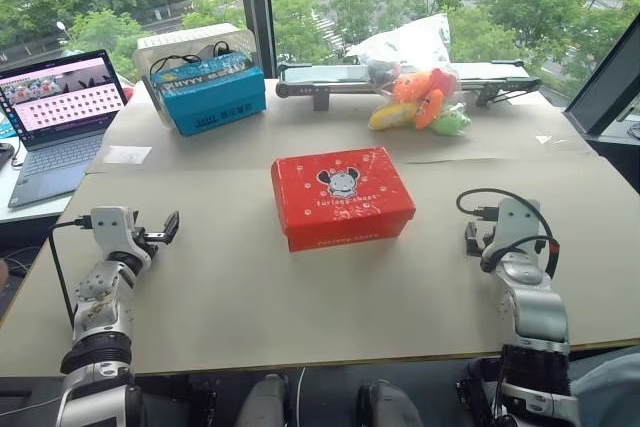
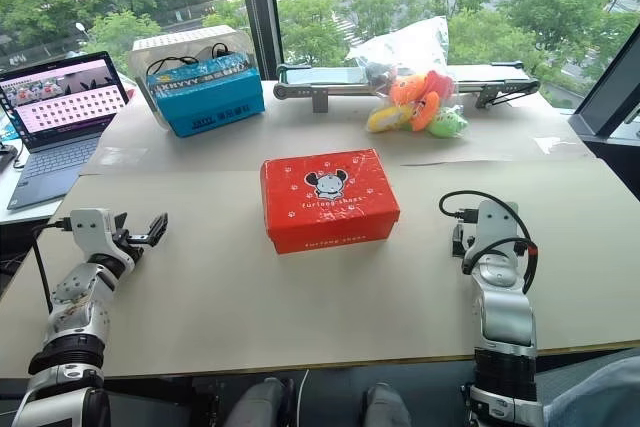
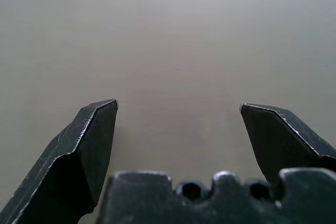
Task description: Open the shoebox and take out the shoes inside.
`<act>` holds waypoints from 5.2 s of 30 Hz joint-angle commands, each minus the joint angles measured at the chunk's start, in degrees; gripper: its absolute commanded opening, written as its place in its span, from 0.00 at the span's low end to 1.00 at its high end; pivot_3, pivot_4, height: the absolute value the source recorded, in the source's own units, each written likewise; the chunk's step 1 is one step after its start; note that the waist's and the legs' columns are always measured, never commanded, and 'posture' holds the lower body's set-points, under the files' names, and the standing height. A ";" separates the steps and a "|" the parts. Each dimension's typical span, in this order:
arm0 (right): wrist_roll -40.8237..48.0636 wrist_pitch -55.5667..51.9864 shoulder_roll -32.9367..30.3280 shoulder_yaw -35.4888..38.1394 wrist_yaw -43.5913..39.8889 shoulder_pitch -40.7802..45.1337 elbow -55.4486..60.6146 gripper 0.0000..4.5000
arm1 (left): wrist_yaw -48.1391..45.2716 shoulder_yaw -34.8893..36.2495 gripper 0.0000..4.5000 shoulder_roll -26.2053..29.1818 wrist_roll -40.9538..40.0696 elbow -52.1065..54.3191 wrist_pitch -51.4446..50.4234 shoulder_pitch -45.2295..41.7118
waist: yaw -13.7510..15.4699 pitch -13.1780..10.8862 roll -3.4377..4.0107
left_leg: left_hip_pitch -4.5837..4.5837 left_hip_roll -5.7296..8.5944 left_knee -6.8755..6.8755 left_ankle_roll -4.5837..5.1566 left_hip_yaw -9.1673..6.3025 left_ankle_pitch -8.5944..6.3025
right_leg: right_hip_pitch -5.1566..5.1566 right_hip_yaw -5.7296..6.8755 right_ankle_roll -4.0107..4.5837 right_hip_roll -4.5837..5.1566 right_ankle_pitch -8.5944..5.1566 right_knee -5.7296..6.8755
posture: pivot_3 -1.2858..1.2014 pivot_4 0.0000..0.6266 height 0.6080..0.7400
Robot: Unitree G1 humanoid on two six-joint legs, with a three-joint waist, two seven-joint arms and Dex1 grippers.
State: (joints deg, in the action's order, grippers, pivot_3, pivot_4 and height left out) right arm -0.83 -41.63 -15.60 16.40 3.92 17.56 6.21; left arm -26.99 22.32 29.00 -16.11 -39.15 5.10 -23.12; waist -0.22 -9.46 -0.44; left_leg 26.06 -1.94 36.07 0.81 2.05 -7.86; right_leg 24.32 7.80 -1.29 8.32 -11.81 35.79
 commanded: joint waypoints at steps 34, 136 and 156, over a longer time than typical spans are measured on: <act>23.80 -28.37 -22.32 -9.22 -35.61 -5.84 33.52 0.99 | -36.72 -20.00 1.00 8.76 -0.29 22.64 -12.47 2.98 | 0.84 -0.25 -0.22 | 0.07 -0.06 0.00 -0.43 0.00 -0.27 | 0.27 -0.50 0.10 -0.07 -0.06 0.01 | 0.52 0.24 1.00; 2.67 38.20 10.14 -20.31 -30.16 65.70 -73.68 0.01 | -39.37 -11.14 1.00 13.93 -12.20 42.29 -18.29 18.45 | -0.74 -0.54 -0.30 | 0.19 -1.06 0.20 -0.02 1.34 0.04 | 1.06 -1.50 0.79 -1.28 0.44 0.28 | 0.52 0.24 1.00; 13.96 -1.54 -7.56 -26.52 -53.22 39.06 -3.66 0.18 | -39.07 -13.52 1.00 12.97 -11.29 42.10 -19.60 15.94 | -0.76 -0.54 -0.30 | 0.13 -1.09 0.19 -0.02 1.43 0.04 | 1.12 -1.69 0.78 -1.32 0.44 0.35 | 0.52 0.24 1.00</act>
State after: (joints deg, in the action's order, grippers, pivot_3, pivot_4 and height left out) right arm 10.88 -40.80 -21.94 -9.12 -46.45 56.11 -4.00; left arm -65.79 9.06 42.26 -27.13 2.49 -14.94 -6.55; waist -0.98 -9.99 -0.74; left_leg 26.16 -3.04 36.26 0.79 3.49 -7.82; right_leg 25.44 6.09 -0.51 6.99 -11.36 36.15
